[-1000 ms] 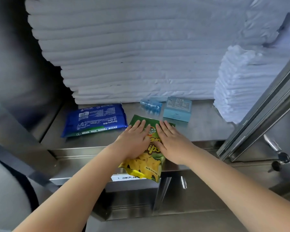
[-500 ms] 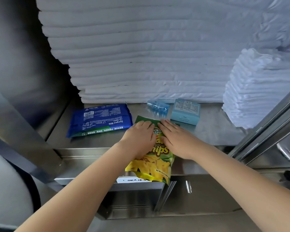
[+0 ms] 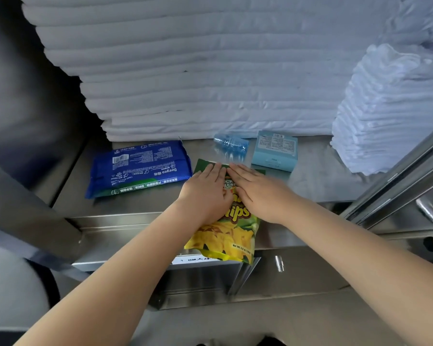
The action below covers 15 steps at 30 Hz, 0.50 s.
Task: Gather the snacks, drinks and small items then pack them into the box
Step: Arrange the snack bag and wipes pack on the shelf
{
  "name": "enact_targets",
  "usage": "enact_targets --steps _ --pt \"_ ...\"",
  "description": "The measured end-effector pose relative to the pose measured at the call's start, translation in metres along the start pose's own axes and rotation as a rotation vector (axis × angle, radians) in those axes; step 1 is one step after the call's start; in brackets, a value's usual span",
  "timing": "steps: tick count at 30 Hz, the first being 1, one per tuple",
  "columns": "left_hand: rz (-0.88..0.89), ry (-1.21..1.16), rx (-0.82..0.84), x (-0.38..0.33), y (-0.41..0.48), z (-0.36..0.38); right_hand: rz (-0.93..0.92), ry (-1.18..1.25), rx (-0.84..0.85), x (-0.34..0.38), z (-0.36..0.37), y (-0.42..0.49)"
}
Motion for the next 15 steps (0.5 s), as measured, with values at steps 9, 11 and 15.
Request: enact_targets --steps 9,11,15 --pt "-0.115 0.187 0.054 -0.003 0.003 -0.002 0.090 -0.040 0.004 -0.027 0.009 -0.023" --pt "-0.144 0.231 0.068 -0.003 0.002 -0.003 0.097 -0.052 0.011 -0.027 0.008 -0.023" --pt "-0.136 0.203 0.056 0.000 0.002 -0.004 0.122 -0.054 0.038 -0.022 0.006 -0.021"
Point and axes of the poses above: each hand's wrist, its own y-axis towards the middle knuckle, its own z-axis out of the palm, x = y × z, the point moved 5 cm from there along y, towards the middle knuckle, and after that the axes turned 1 degree about x, right-handed, at the moved point
